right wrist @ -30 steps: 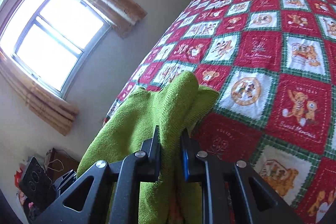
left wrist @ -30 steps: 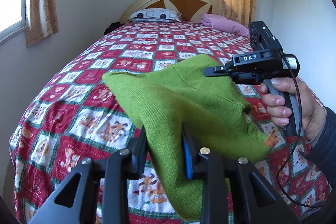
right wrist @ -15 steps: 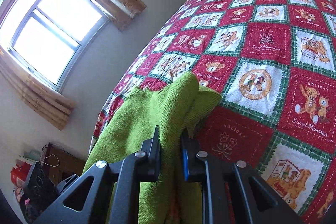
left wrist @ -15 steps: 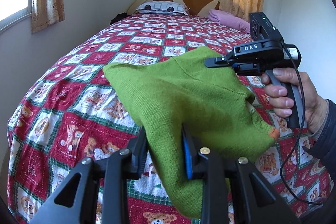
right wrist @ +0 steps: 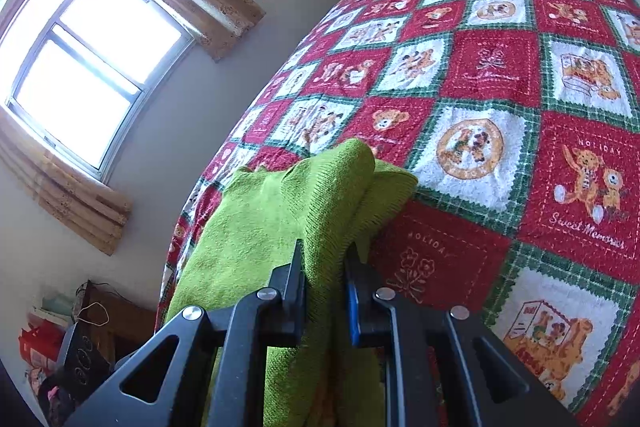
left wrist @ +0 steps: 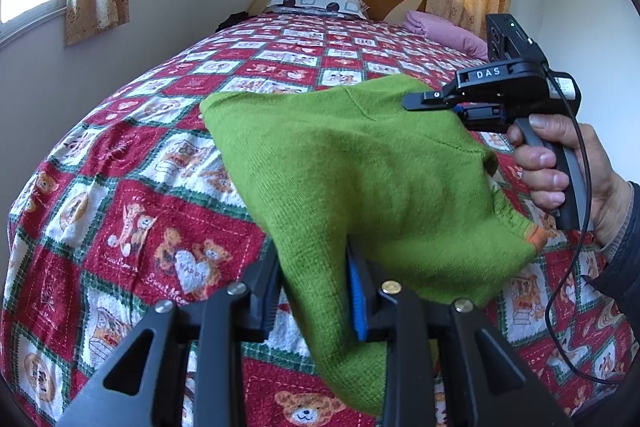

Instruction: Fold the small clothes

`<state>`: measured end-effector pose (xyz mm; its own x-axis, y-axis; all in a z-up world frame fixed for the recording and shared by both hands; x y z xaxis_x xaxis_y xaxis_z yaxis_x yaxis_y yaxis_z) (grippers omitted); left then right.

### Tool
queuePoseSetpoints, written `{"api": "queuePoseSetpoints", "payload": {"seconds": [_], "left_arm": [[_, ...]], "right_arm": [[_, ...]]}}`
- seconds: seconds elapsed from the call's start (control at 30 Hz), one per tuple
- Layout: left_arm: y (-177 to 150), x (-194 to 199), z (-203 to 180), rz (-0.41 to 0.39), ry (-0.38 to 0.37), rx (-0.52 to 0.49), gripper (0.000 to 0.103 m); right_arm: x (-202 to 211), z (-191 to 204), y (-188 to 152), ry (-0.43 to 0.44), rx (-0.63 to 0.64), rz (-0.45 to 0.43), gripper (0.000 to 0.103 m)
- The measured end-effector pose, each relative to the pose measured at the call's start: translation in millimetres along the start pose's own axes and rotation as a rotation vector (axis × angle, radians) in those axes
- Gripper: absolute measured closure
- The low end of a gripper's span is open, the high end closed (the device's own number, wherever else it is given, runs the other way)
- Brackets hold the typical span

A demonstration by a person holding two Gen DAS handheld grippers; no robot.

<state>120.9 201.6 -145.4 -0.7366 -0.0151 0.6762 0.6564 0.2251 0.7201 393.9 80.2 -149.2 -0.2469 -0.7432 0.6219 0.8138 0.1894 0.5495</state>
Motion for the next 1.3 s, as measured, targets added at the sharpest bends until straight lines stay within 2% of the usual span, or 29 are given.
{"api": "queuePoseSetpoints", "payload": {"seconds": [0.37,0.5,0.67,0.73,0.8,0.87,0.93,0.97,1.07,1.17,1.27,1.3], "left_arm": [[-8.2,-5.3,-5.9,-0.005,0.042,-0.039,0.061],[-10.6,-8.9,-5.2,-0.004,0.049,-0.036,0.054],[-11.8,-8.3,-7.2,-0.006,0.063,-0.046,0.049],[-11.2,-4.8,-10.0,-0.001,0.081,-0.063,0.040],[-8.9,3.9,-14.0,-0.020,0.106,-0.091,0.039],[-4.2,15.5,-16.4,-0.055,0.124,-0.112,0.031],[6.1,30.8,-14.0,-0.131,0.154,-0.117,0.011],[11.6,34.1,-10.7,-0.161,0.175,-0.115,0.008],[28.5,23.7,5.6,-0.190,0.238,-0.096,0.007],[36.4,-2.6,25.4,-0.166,0.299,-0.057,0.007],[27.9,-25.2,30.8,-0.099,0.301,-0.039,0.006],[23.9,-26.2,30.8,-0.102,0.286,-0.027,0.006]], "right_arm": [[-6.6,-11.8,-7.5,-0.050,-0.016,0.003,0.087],[-10.6,-14.4,-10.5,-0.070,-0.020,0.007,0.086],[-8.7,-10.1,-11.4,-0.094,0.004,0.009,0.079],[-5.4,-7.8,-12.1,-0.103,0.007,0.006,0.075],[1.7,-3.3,-14.1,-0.115,0.016,-0.001,0.075],[14.6,4.2,-18.1,-0.137,0.033,-0.022,0.068],[29.6,14.1,-25.6,-0.145,0.048,-0.046,0.059],[36.5,19.5,-30.7,-0.134,0.055,-0.053,0.054],[47.1,39.3,-51.4,-0.118,0.108,-0.036,0.051],[39.7,45.4,-72.6,-0.190,0.147,0.040,0.051],[36.9,26.6,-87.2,-0.245,0.121,0.081,0.054],[37.6,22.4,-91.0,-0.247,0.126,0.081,0.054]]}}
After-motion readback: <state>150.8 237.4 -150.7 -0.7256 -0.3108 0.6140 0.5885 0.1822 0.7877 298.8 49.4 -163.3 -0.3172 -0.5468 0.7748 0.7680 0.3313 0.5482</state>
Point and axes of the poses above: each gripper's, at about its wrist camera, not at the fingertips, and x roughly against the way its jaws point, z to its left, y to its top, the point moved 3 cm from there along -x, roughly the way its jaws point, and after that the axes turned 4 degrees about x, right-handed, at the moved point
